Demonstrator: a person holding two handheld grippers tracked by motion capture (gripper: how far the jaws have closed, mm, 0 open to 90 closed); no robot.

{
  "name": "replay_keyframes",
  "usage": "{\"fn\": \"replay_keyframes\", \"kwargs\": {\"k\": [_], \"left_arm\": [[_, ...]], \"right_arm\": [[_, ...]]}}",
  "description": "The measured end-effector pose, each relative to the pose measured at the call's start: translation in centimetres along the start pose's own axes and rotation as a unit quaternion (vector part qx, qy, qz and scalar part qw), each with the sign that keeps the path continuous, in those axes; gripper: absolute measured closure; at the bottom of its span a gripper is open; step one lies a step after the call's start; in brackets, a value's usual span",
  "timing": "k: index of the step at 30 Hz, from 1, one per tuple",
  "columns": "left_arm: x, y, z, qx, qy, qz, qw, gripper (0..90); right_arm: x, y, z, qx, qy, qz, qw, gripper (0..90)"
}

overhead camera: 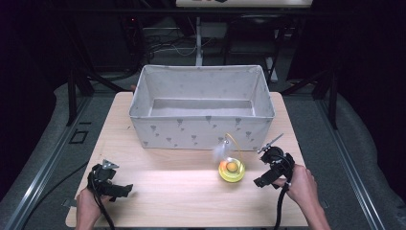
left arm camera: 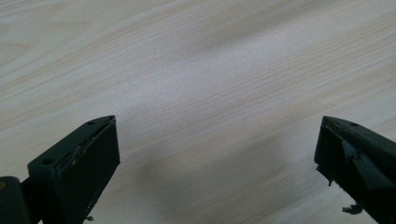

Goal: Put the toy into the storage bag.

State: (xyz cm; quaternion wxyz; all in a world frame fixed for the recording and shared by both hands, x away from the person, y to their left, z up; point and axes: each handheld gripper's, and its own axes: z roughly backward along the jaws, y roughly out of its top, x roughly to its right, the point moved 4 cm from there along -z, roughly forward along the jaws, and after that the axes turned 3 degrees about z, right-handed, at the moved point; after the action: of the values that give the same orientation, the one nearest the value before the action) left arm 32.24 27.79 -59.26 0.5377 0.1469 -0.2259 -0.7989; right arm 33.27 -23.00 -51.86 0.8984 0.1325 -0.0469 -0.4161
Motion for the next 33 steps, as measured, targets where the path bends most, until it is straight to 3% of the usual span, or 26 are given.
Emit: {"fn": "replay_keyframes", "kwargs": {"k": [16, 21, 23, 33], "left_arm": [[0.4, 0.0, -0.2, -0.006, -0.002, -0.01, 0.9999, 0.2], [0.3, 0.0, -0.1, -0.002, -0.003, -0.008, 1.0, 0.2], [0.4, -0.1, -0.1, -0.004, -0.003, -0.008, 1.0, 0.2], [0.5, 0.0, -0.1, -0.004, -0.006, -0.006, 1.0, 0.2]], "right_arm": [[-0.8, 1.1, 1.3, 0.013, 0.0, 0.022, 0.9997, 0.4], [-1.5, 2.4, 2.3, 0.018, 0.007, 0.042, 0.9989, 0.0], [-2.0, 3.2, 2.7, 0.032, 0.011, 0.046, 0.9984, 0.0], [-3.4, 5.4, 3.7, 0.034, 0.023, 0.075, 0.9963, 0.0]]}}
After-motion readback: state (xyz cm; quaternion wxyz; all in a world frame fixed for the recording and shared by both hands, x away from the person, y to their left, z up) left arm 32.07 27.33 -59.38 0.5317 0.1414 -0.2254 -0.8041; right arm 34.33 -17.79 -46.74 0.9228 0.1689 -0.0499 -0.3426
